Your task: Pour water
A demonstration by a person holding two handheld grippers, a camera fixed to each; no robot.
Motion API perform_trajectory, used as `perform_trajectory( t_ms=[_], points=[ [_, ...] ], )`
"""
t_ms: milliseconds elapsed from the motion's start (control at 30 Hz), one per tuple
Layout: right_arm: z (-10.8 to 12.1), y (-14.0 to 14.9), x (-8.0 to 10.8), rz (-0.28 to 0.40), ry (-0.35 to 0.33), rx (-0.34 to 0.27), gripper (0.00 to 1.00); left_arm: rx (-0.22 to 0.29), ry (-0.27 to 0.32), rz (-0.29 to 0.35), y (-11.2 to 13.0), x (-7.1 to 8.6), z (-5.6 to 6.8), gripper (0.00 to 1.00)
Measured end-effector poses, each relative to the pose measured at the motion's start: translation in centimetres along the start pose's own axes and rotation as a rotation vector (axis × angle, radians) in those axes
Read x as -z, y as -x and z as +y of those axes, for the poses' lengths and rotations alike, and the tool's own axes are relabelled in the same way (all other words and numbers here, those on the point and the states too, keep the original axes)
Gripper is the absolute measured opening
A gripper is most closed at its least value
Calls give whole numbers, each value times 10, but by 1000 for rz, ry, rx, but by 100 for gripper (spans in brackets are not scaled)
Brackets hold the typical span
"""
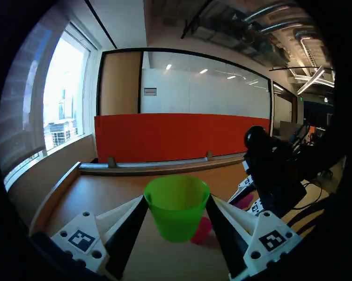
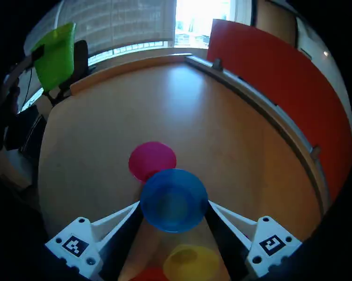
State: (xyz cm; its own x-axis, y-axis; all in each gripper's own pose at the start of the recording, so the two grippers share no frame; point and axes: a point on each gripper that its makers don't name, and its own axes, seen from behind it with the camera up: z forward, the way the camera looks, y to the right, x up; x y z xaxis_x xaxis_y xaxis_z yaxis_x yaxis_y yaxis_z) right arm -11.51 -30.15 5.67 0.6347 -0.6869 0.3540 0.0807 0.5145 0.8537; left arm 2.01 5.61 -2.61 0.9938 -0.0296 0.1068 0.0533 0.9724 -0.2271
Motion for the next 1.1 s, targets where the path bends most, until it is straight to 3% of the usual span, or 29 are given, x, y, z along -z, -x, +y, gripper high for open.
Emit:
perform_trajectory(
  t_ms=[400, 767, 1100],
  points=[
    [5, -27, 41, 179, 52, -59, 91, -17, 15, 11, -16, -5, 6, 85],
    [13, -51, 114, 357, 124, -114, 91, -42, 50, 20, -33, -10, 19, 85],
    [24, -58, 172, 475, 213, -149, 91, -62, 94, 33, -49, -17, 38, 85]
  ],
)
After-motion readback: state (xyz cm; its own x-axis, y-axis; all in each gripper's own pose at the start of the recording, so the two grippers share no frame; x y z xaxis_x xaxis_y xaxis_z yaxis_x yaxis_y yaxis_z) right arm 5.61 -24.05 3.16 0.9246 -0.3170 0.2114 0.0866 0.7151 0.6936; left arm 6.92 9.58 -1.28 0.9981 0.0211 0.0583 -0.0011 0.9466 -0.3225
